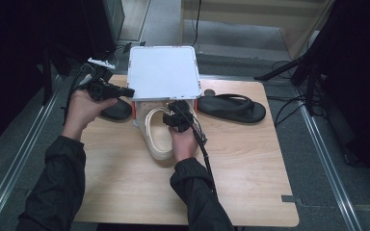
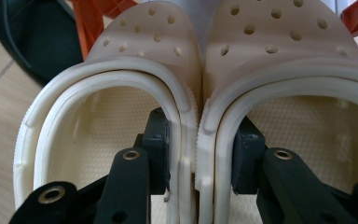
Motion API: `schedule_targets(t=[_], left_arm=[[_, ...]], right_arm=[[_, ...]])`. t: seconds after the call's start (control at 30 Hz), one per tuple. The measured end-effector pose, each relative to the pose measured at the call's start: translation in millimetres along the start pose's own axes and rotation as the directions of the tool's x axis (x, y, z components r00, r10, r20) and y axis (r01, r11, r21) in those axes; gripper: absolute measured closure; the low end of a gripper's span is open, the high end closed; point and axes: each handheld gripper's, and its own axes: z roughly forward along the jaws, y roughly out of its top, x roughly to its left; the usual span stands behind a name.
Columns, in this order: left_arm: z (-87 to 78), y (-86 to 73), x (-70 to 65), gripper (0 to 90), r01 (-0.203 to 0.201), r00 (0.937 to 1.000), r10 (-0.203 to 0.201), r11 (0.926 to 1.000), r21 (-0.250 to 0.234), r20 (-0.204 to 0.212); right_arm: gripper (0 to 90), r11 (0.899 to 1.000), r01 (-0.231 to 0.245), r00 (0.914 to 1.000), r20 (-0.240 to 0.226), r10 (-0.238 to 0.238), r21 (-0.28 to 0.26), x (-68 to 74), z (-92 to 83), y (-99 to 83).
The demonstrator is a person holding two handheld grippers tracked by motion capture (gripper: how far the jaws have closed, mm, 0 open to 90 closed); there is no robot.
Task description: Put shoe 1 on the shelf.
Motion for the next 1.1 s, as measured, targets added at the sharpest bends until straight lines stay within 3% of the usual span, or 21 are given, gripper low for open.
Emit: schedule_targets(t=[0.23, 0.43, 0.57, 0.63, 0.7, 0.93, 1.1], left_arm=[[-0.1, -0.3, 0.7, 86.5, 0.004, 1.0000, -0.004, 1.0000, 0.000, 0.006], [0.0, -0.3, 0.6, 86.4, 0.004, 1.0000, -0.004, 1.0000, 0.001, 0.008], [0.0, -0.3, 0.8, 86.4, 0.005, 0.9999, -0.005, 1.0000, 0.001, 0.009], [0.2, -0.3, 0.9, 86.4, 0.007, 0.9999, -0.007, 1.0000, 0.000, 0.011], [0.0, -0.4, 1.1, 86.3, 0.010, 0.9999, -0.010, 1.0000, -0.001, 0.010], [-0.1, -0.5, 1.4, 86.3, 0.008, 0.9999, -0.008, 1.0000, -0.001, 0.011], [-0.1, -0.4, 1.1, 86.3, 0.009, 0.9999, -0.009, 1.0000, -0.001, 0.010]], right_arm=[[64.9, 0.999, -0.043, 0.9991, 0.003, 0.043, -0.030, -2.2, 9.7, 1.2], [60.7, 0.999, -0.043, 0.9984, -0.038, 0.042, -0.015, -5.6, 10.6, 1.0], [58.3, 1.000, -0.022, 0.9991, -0.036, 0.021, -0.010, -3.3, 9.3, -0.3], [57.1, 0.999, -0.037, 0.9976, -0.059, 0.037, -0.003, -5.6, 8.7, -0.8], [56.4, 0.999, -0.052, 0.9957, -0.076, 0.052, 0.003, -8.1, 6.9, -0.3], [52.6, 0.999, -0.044, 0.9945, -0.095, 0.044, -0.002, -9.6, -4.6, -0.5], [52.1, 1.000, -0.017, 0.9934, -0.114, 0.017, 0.001, -11.3, -16.6, -3.5]])
